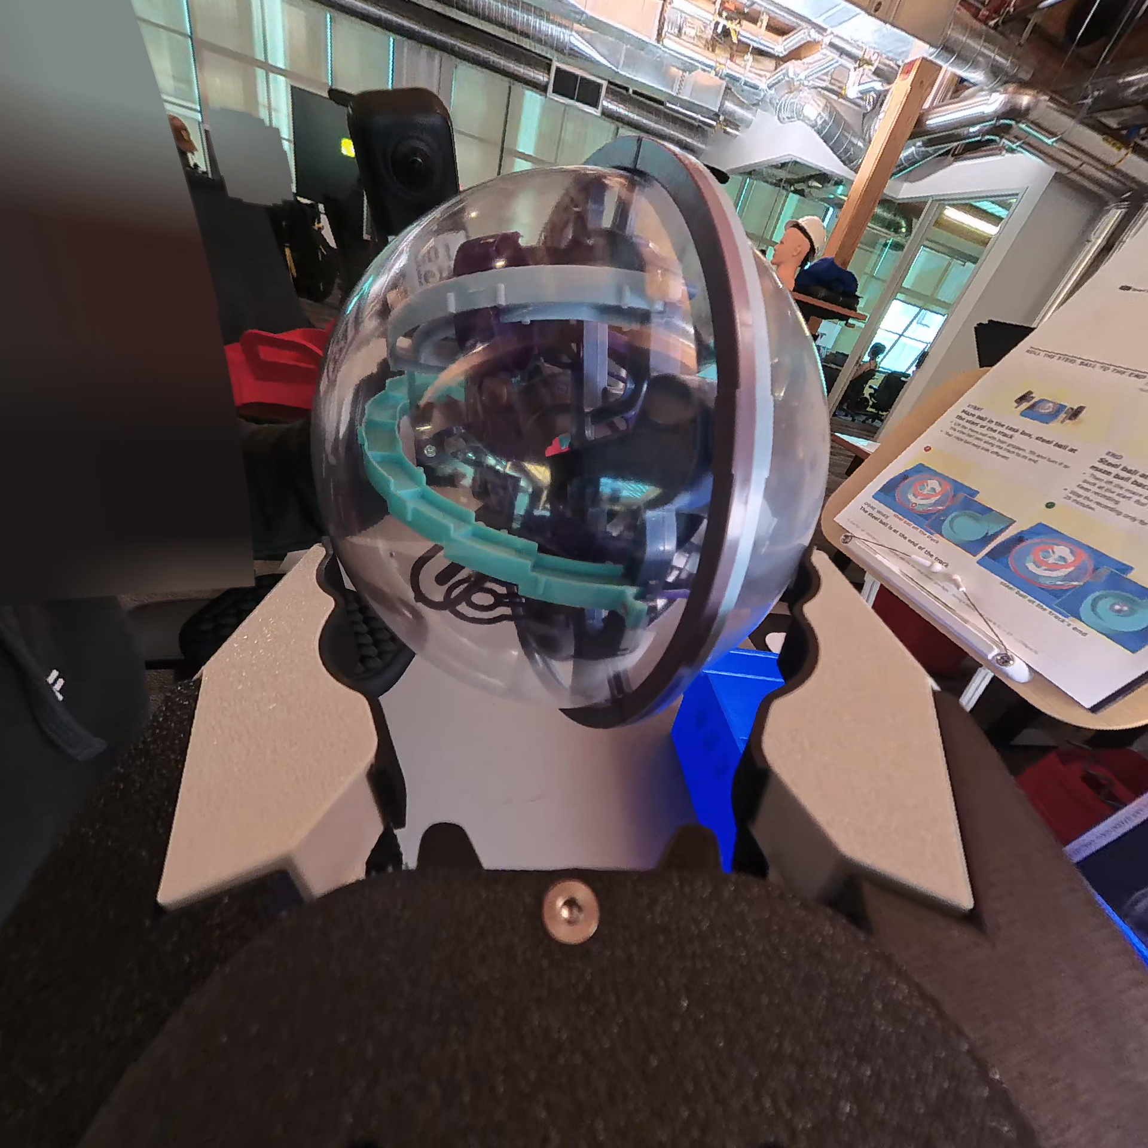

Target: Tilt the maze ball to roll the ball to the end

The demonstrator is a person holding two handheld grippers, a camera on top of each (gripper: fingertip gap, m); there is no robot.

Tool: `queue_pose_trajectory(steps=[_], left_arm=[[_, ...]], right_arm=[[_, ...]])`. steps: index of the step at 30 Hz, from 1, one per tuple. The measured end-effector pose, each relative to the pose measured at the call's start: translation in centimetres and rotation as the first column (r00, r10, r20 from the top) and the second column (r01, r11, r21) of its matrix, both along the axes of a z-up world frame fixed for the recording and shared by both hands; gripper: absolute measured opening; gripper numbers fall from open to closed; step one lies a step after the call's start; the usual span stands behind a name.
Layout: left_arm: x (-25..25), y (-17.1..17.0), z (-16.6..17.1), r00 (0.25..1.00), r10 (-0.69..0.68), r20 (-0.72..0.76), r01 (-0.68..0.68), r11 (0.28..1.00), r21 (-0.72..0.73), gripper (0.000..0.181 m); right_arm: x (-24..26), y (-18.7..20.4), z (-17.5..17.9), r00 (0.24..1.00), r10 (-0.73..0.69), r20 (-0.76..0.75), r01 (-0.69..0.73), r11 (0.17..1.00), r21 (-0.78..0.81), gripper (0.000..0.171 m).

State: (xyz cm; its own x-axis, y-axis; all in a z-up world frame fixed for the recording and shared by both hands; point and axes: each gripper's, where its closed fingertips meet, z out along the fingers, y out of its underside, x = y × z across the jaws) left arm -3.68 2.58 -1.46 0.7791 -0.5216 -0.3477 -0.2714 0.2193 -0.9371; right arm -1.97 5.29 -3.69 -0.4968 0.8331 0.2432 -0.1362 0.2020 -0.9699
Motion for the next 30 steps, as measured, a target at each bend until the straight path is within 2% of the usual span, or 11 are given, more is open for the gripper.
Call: queue_pose_trajectory(steps=[10,20,25,30], left_arm=[[0.2,-0.3,0.7,1.0,0.003,0.021,-0.003,1.0,-0.013,0.143],[-0.4,0.3,0.1,0.982,0.05,0.182,-0.012,0.979,-0.201,0.143],[-1.1,1.1,-1.8,0.945,0.102,0.311,0.012,0.939,-0.343,0.142],[-1.5,2.1,-5.3,0.889,0.159,0.43,0.055,0.894,-0.445,0.143]], right_arm=[[0.2,-0.3,0.6,1.0,0.015,-0.01,-0.015,0.999,-0.032,0.138],[-0.1,-0.1,-0.1,0.996,0.065,0.068,-0.043,0.958,-0.283,0.138],[-0.6,0.3,-2.0,0.981,0.1,0.164,-0.015,0.889,-0.458,0.138],[-0.6,-0.1,-6.9,0.928,0.22,0.302,0.044,0.738,-0.674,0.14]])
